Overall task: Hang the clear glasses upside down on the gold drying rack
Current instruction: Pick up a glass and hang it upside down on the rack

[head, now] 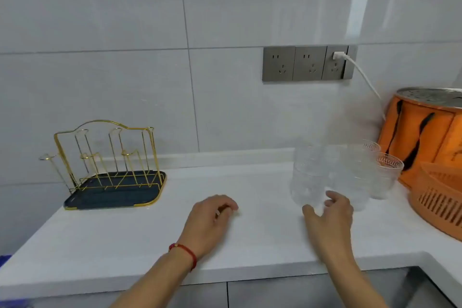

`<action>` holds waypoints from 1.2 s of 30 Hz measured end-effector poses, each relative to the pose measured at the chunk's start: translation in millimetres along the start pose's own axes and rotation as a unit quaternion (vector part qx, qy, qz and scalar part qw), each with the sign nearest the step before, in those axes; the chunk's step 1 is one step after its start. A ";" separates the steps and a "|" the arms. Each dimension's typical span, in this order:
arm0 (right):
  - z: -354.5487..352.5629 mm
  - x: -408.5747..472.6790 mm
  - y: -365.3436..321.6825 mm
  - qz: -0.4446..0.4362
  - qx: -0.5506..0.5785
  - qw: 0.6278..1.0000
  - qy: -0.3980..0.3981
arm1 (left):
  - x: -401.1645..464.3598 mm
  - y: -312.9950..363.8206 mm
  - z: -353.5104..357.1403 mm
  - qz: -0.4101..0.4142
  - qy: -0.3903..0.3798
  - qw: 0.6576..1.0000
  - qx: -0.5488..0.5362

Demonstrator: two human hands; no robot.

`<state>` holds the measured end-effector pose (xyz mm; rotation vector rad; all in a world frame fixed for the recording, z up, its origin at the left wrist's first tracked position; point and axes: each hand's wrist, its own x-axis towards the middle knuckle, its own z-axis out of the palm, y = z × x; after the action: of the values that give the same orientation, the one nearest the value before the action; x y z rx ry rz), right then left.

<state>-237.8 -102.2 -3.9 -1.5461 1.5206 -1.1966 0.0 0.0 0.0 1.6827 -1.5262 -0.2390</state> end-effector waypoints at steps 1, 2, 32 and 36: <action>0.5 5.0 -1.0 0.007 -0.010 1.000 0.000 | 4.9 -4.3 2.3 -0.001 0.013 1.000 0.003; 3.1 10.7 -0.7 0.004 -0.024 1.000 -0.011 | 7.9 -5.9 3.1 -0.010 0.016 1.000 0.018; 135.5 -38.7 -85.3 -0.093 0.172 0.921 -0.338 | -8.5 -34.6 -55.7 -0.224 0.142 0.905 -0.332; 146.1 -21.0 -126.7 -0.200 0.096 0.957 -0.187 | -30.6 -79.6 -117.7 -0.166 0.234 0.956 0.062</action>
<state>-52.7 -88.4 54.6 -1.8716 0.8475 -1.1399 125.5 72.6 9.8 1.9240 -0.9212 0.0848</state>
